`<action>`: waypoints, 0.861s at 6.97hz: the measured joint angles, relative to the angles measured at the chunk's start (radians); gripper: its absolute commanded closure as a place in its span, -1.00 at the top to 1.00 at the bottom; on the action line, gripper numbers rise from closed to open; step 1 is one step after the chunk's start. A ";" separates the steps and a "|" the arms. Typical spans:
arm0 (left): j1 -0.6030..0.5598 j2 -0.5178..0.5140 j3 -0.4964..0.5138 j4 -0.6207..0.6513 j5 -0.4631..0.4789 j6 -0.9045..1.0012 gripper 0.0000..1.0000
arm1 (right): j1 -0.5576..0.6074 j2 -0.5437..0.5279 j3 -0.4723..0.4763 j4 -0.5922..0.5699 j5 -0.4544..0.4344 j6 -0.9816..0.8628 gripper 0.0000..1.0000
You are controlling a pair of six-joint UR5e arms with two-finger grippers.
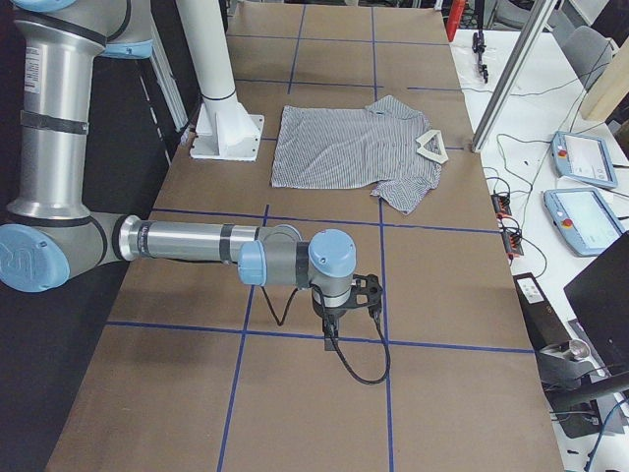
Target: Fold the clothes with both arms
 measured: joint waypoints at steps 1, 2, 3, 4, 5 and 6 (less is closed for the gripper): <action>0.002 -0.003 -0.001 0.000 0.000 0.000 1.00 | 0.000 0.000 0.000 0.001 0.000 0.000 1.00; 0.004 -0.006 -0.001 0.000 0.001 0.000 1.00 | -0.001 0.001 0.002 0.001 0.000 0.000 1.00; 0.007 -0.008 -0.001 -0.001 0.000 0.001 1.00 | -0.002 0.002 0.012 0.000 0.000 0.000 1.00; 0.009 -0.009 -0.001 -0.019 0.000 0.003 1.00 | -0.002 0.005 0.025 0.000 0.001 0.002 1.00; 0.018 -0.010 0.003 -0.073 0.003 0.005 1.00 | -0.003 0.020 0.036 0.000 0.010 0.007 1.00; 0.030 -0.012 0.009 -0.151 0.006 0.004 1.00 | -0.005 0.048 0.044 0.001 0.028 0.010 1.00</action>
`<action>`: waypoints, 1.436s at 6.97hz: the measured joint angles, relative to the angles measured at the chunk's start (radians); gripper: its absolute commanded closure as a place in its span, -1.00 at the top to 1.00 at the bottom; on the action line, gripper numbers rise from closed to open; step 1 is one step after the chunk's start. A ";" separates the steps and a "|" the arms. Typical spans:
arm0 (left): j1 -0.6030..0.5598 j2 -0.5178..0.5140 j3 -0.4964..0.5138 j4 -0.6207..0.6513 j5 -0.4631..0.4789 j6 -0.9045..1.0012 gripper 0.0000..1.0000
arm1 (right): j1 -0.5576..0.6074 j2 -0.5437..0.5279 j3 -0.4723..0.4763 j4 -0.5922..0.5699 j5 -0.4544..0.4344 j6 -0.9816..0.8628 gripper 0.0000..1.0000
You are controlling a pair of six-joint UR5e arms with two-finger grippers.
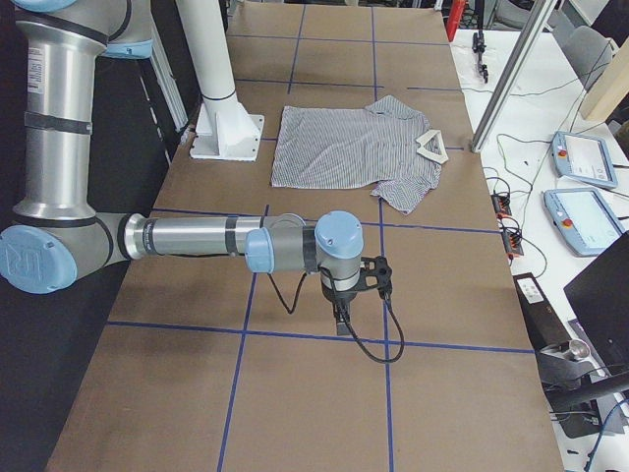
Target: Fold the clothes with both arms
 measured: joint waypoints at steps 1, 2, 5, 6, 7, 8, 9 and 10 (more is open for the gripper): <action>0.006 -0.007 0.004 -0.101 0.002 0.000 1.00 | -0.001 0.032 0.000 0.008 0.015 0.001 1.00; 0.008 -0.038 0.019 -0.228 0.016 -0.001 1.00 | -0.002 0.073 -0.013 0.043 0.021 0.003 1.00; 0.018 -0.216 0.141 -0.486 0.060 -0.087 1.00 | -0.002 0.178 -0.102 0.156 0.040 0.060 1.00; 0.045 -0.258 0.160 -0.503 0.062 -0.164 1.00 | -0.021 0.236 -0.128 0.168 0.047 0.092 1.00; 0.081 -0.283 0.166 -0.509 0.064 -0.211 1.00 | -0.063 0.295 -0.150 0.172 0.049 0.147 1.00; 0.113 -0.296 0.166 -0.511 0.065 -0.230 1.00 | -0.111 0.359 -0.170 0.176 0.049 0.250 1.00; 0.128 -0.301 0.164 -0.511 0.066 -0.237 1.00 | -0.170 0.417 -0.190 0.206 0.045 0.378 1.00; 0.133 -0.302 0.164 -0.512 0.066 -0.240 1.00 | -0.227 0.456 -0.223 0.284 0.028 0.501 1.00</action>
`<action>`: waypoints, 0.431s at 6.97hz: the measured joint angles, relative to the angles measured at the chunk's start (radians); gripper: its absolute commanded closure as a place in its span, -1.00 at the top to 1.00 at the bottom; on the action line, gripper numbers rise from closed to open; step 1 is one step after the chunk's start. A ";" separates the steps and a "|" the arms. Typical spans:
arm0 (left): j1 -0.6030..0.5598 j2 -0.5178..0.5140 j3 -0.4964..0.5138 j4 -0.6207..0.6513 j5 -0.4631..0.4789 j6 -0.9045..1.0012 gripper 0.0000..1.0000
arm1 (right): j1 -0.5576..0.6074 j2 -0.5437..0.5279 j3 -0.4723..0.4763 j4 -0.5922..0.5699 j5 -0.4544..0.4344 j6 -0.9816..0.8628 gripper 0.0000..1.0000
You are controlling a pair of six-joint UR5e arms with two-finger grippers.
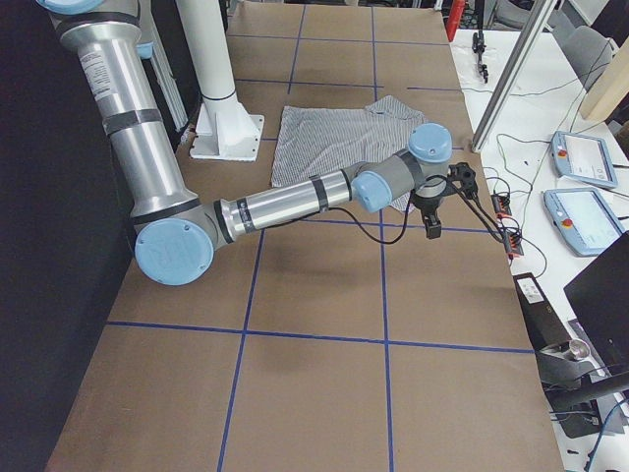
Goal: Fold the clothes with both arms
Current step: 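Move the right gripper over the sleeve nearest it and grasp it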
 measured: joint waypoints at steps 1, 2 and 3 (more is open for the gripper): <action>0.004 -0.002 0.000 0.000 0.000 -0.001 1.00 | -0.065 0.029 -0.057 0.122 -0.048 0.121 0.92; 0.007 -0.004 -0.001 0.000 0.000 -0.001 1.00 | -0.134 0.059 -0.116 0.225 -0.125 0.228 0.79; 0.010 -0.007 -0.001 0.000 0.000 -0.001 1.00 | -0.204 0.095 -0.167 0.293 -0.211 0.329 0.63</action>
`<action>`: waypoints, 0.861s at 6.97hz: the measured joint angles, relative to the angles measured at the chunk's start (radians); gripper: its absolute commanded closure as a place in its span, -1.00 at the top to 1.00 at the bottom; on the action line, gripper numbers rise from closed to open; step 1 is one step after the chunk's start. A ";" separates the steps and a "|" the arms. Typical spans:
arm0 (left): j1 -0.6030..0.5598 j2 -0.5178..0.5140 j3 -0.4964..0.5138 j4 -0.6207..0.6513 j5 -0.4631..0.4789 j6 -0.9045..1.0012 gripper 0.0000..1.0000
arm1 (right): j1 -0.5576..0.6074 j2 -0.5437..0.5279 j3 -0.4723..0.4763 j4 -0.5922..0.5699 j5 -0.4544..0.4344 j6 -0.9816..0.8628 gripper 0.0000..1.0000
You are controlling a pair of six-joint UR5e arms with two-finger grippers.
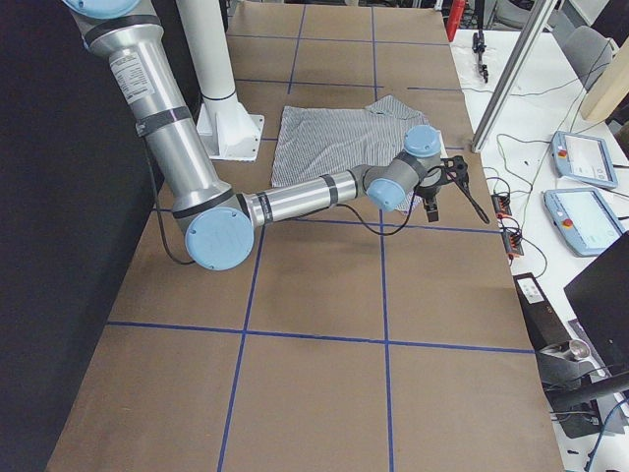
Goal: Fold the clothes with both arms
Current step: 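Move the right gripper over the sleeve nearest it and grasp it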
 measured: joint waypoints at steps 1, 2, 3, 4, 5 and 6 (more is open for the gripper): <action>0.001 -0.004 0.001 0.000 0.001 0.000 1.00 | -0.062 0.032 -0.043 0.045 -0.076 0.072 0.58; 0.003 -0.007 0.002 0.001 0.001 0.000 1.00 | -0.110 0.049 -0.076 0.077 -0.123 0.111 0.54; 0.006 -0.009 0.004 0.001 0.001 0.000 1.00 | -0.149 0.057 -0.101 0.099 -0.158 0.132 0.51; 0.008 -0.010 0.004 0.001 0.001 0.000 1.00 | -0.176 0.063 -0.119 0.108 -0.186 0.143 0.45; 0.008 -0.011 0.006 0.001 0.001 0.000 1.00 | -0.197 0.071 -0.134 0.112 -0.207 0.147 0.38; 0.009 -0.013 0.006 0.001 0.001 0.000 1.00 | -0.214 0.075 -0.145 0.113 -0.224 0.150 0.31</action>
